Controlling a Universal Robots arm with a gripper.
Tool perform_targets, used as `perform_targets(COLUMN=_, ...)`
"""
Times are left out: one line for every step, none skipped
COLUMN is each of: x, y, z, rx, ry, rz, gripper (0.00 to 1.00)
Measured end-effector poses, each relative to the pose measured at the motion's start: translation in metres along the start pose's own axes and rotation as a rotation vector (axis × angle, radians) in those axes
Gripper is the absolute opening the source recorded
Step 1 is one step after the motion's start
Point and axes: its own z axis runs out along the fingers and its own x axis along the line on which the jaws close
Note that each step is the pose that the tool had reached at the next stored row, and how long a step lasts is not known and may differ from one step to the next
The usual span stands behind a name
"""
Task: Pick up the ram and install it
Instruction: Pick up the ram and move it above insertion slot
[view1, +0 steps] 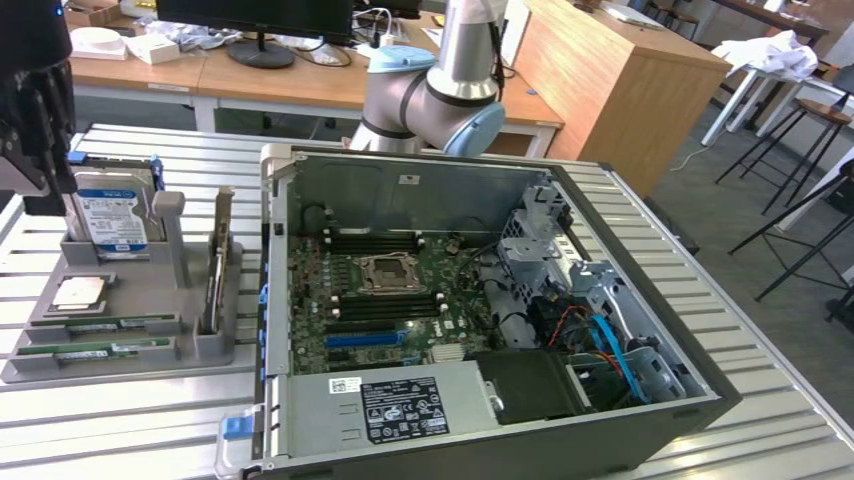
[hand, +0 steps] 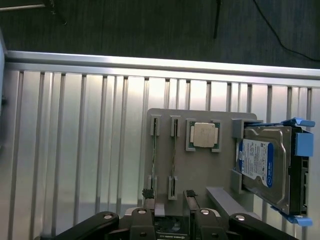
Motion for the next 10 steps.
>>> perform_targets(x=0.0, y=0.0, z=0.0009, rx=0.0001, ry=0.0, rz=0.0, gripper=0.36)
perform_targets(x=0.0, y=0.0, z=0.0021, rx=0.0001, ry=0.0001, rz=0.0, gripper=0.36)
perform_targets(x=0.0, y=-0.0001, z=0.0036, rx=0.0003, ry=0.0001, rz=0.0, gripper=0.36)
perform_targets(x=0.0, y=-0.0001, z=0.0053, rx=0.0003, ry=0.0001, rz=0.0, gripper=0.36)
perform_targets(x=0.0, y=-0.0002, z=0.007, rx=0.0003, ry=0.0001, rz=0.0, gripper=0.36)
perform_targets(x=0.0, y=-0.0003, z=0.0087, rx=0.0003, ry=0.0001, rz=0.0, gripper=0.36)
perform_targets(x=0.0, y=-0.0003, z=0.0102, rx=0.0003, ry=0.0001, rz=0.0, gripper=0.36)
perform_targets(x=0.0, y=-0.0004, z=0.0119, rx=0.0003, ry=0.0001, rz=0.0, gripper=0.36)
perform_targets(x=0.0, y=-0.0005, z=0.0133, rx=0.0004, ry=0.0001, rz=0.0, gripper=0.36)
perform_targets(x=0.0, y=-0.0005, z=0.0147, rx=0.0003, ry=0.0, rz=0.0, gripper=0.36)
